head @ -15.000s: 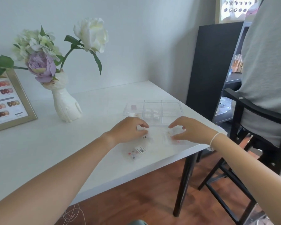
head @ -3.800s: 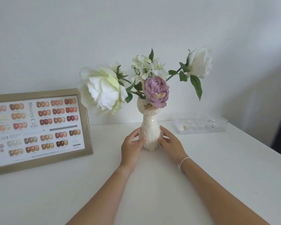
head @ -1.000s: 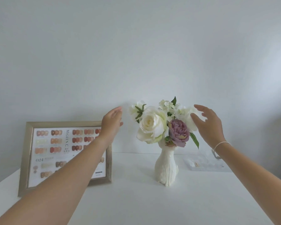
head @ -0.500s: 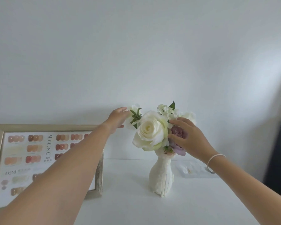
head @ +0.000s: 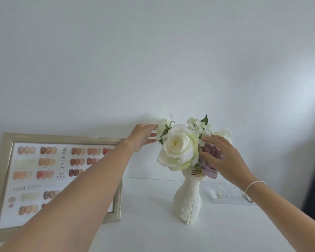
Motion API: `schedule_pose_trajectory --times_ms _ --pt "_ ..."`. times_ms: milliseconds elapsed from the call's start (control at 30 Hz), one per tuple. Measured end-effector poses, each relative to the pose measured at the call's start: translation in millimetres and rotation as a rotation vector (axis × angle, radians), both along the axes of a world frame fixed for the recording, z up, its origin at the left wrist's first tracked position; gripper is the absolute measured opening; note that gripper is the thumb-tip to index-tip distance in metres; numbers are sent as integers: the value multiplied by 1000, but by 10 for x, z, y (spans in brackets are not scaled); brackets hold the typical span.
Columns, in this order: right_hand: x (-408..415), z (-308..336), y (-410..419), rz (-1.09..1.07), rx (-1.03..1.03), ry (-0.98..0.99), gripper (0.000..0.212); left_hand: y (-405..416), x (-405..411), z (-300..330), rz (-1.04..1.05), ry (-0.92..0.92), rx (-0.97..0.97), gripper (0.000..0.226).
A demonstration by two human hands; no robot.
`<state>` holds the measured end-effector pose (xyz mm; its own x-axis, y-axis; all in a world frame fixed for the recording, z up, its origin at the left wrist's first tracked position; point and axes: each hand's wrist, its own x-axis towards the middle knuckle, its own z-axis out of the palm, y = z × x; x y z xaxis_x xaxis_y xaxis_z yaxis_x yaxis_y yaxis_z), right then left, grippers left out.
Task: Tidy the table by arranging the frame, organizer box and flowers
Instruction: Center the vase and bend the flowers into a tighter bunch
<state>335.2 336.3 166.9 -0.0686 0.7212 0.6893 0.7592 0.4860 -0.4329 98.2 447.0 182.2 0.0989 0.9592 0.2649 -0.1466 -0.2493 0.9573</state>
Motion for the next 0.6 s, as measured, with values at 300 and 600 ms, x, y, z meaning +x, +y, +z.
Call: schedule_pose_trajectory --times_ms 300,600 --pt "7 -18 -56 14 -24 19 36 -208 102 -65 -207 137 8 25" --pt "49 -11 -69 51 -24 30 38 -90 -37 122 187 147 97 36"
